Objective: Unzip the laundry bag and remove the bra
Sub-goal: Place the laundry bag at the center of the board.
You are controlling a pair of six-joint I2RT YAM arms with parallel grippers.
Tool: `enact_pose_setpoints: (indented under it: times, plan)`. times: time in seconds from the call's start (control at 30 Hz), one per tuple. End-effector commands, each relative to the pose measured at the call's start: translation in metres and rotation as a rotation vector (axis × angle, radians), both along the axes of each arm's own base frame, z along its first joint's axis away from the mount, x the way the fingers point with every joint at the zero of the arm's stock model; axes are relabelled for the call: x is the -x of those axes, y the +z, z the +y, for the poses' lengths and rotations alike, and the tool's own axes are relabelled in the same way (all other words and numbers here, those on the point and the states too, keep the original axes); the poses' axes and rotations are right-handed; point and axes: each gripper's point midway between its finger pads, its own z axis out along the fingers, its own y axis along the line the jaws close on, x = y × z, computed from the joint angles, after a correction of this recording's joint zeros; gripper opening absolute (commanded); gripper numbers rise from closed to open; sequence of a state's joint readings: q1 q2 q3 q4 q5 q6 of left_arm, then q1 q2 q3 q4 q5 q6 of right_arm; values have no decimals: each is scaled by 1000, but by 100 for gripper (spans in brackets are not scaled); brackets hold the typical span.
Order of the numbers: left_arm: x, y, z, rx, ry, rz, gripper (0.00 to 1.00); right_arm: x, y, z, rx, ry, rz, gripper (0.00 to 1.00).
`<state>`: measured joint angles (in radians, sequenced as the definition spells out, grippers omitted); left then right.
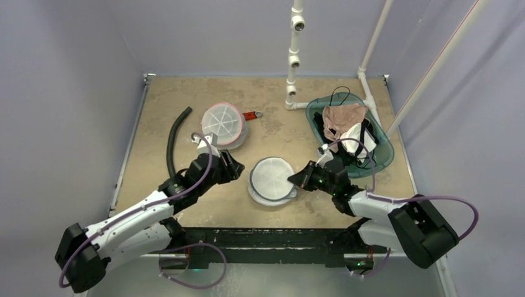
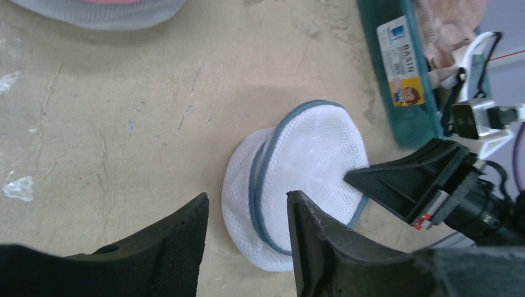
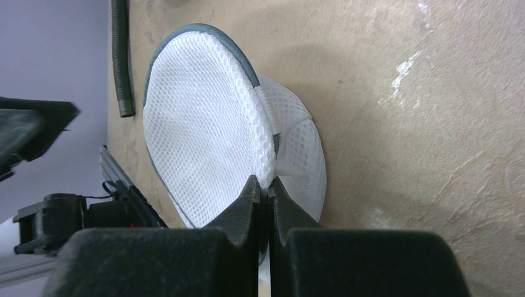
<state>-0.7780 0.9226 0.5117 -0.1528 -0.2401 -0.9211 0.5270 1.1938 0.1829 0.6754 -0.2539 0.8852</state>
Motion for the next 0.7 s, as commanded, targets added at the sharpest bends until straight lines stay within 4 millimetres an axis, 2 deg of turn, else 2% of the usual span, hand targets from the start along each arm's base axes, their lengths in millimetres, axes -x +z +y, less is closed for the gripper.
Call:
enact_pose_setpoints:
  times: [0.0,0.1,0.2,0.3,0.4,0.5,0.6,0.67]
  plan:
    - [5,29,-2,10,-48,-68,49,-14,5,-5,75,-12,-66,0]
    - [19,41,-46,130,-199,-81,49,-15,-3,-10,121,-14,-56,0]
    - [33,38,-90,128,-305,-77,43,-14,-9,-13,153,-13,-48,0]
    - [38,26,-117,110,-357,-48,37,-12,-12,-16,173,-9,-47,1]
    - [32,-2,-118,61,-321,-13,35,-11,-12,-15,176,1,-46,10]
    - [23,-32,-105,-17,-241,17,33,-9,-9,-15,171,7,-51,29]
    - [20,-48,-92,-51,-177,32,33,-8,0,-18,178,2,-70,51]
    - [19,-52,-84,-59,-144,31,33,-8,9,-20,180,-2,-91,58]
